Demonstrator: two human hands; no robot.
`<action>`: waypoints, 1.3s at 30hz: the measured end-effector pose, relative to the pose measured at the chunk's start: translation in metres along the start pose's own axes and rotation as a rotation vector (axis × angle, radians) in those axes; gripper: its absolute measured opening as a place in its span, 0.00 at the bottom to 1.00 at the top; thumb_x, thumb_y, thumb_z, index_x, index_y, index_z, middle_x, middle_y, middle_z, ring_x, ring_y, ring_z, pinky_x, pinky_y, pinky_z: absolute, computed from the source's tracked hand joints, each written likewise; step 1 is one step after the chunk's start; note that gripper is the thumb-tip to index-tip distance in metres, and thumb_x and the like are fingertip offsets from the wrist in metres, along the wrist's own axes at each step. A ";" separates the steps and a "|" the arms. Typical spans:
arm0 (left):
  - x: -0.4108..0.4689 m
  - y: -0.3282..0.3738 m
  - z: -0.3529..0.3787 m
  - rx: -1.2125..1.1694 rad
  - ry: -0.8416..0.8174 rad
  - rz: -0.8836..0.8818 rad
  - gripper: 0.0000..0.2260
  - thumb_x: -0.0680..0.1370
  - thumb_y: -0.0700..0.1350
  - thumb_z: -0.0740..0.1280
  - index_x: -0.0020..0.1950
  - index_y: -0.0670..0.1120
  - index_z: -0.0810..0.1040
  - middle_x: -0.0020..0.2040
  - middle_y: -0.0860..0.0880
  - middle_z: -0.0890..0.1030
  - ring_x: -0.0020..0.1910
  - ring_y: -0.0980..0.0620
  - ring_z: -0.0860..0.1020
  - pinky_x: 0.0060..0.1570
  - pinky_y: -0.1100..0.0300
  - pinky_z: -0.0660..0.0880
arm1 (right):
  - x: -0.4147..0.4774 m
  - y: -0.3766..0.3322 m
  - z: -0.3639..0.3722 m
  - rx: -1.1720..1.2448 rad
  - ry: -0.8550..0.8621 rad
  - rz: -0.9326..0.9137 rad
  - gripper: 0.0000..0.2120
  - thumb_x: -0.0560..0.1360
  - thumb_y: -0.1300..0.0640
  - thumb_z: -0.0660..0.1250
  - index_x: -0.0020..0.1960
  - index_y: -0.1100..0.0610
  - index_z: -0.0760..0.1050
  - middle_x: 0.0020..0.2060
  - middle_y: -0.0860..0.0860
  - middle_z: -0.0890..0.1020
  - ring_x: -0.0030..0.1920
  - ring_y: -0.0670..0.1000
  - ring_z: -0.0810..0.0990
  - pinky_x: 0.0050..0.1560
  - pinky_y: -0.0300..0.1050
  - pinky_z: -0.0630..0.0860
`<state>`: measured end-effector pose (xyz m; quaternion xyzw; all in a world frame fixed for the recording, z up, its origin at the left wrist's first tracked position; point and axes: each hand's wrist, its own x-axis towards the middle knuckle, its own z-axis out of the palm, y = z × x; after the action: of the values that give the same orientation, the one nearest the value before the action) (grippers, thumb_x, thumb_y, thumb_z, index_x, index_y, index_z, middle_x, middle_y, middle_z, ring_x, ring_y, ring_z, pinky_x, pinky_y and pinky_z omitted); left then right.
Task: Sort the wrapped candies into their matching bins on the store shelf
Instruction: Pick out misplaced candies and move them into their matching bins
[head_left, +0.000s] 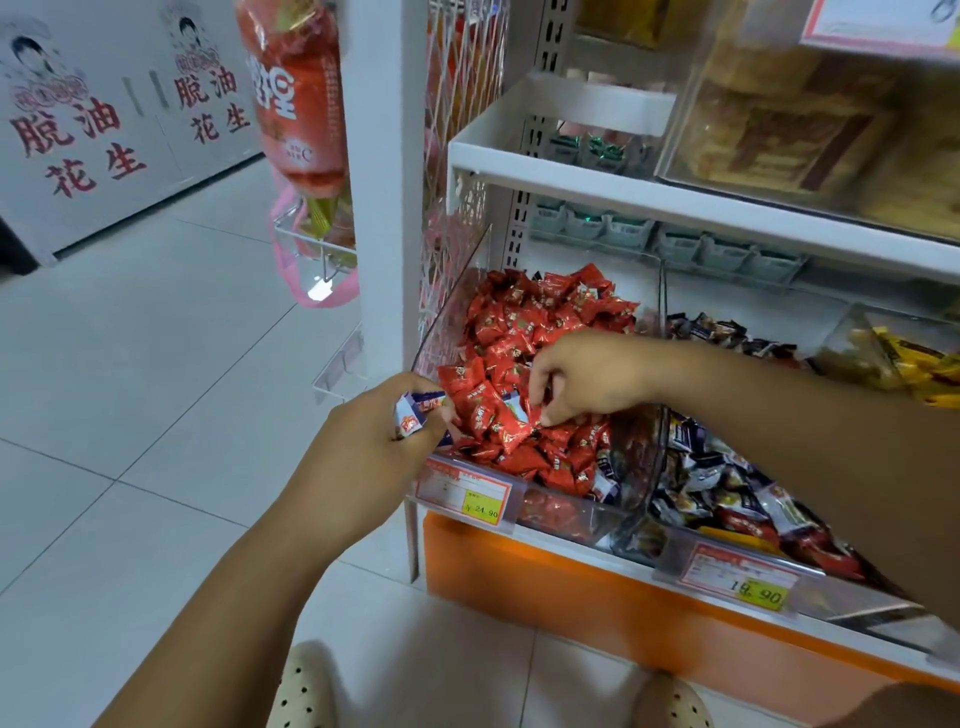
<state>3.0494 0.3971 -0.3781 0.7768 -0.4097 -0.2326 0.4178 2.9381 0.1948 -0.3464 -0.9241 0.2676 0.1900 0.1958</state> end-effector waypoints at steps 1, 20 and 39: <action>0.000 0.000 -0.001 0.000 0.009 -0.006 0.03 0.79 0.51 0.63 0.49 0.56 0.76 0.43 0.56 0.82 0.42 0.53 0.83 0.44 0.59 0.79 | 0.003 -0.002 0.004 -0.038 0.051 0.000 0.17 0.71 0.53 0.75 0.57 0.54 0.75 0.40 0.47 0.79 0.39 0.49 0.78 0.39 0.42 0.73; 0.002 0.023 0.018 -0.297 0.028 -0.029 0.07 0.78 0.40 0.63 0.50 0.51 0.78 0.35 0.54 0.80 0.27 0.63 0.74 0.32 0.64 0.74 | -0.051 -0.013 0.023 0.256 0.442 -0.012 0.17 0.71 0.51 0.74 0.59 0.54 0.78 0.32 0.44 0.73 0.29 0.40 0.69 0.29 0.32 0.63; 0.005 0.016 0.014 -0.094 0.038 -0.068 0.07 0.79 0.51 0.63 0.42 0.53 0.74 0.25 0.54 0.78 0.22 0.60 0.71 0.31 0.64 0.70 | -0.002 -0.008 0.017 0.124 0.300 0.075 0.22 0.78 0.65 0.63 0.71 0.57 0.68 0.68 0.54 0.73 0.66 0.52 0.72 0.66 0.44 0.69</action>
<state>3.0352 0.3813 -0.3724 0.7740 -0.3636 -0.2508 0.4536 2.9370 0.2091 -0.3581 -0.9175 0.3395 0.0399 0.2032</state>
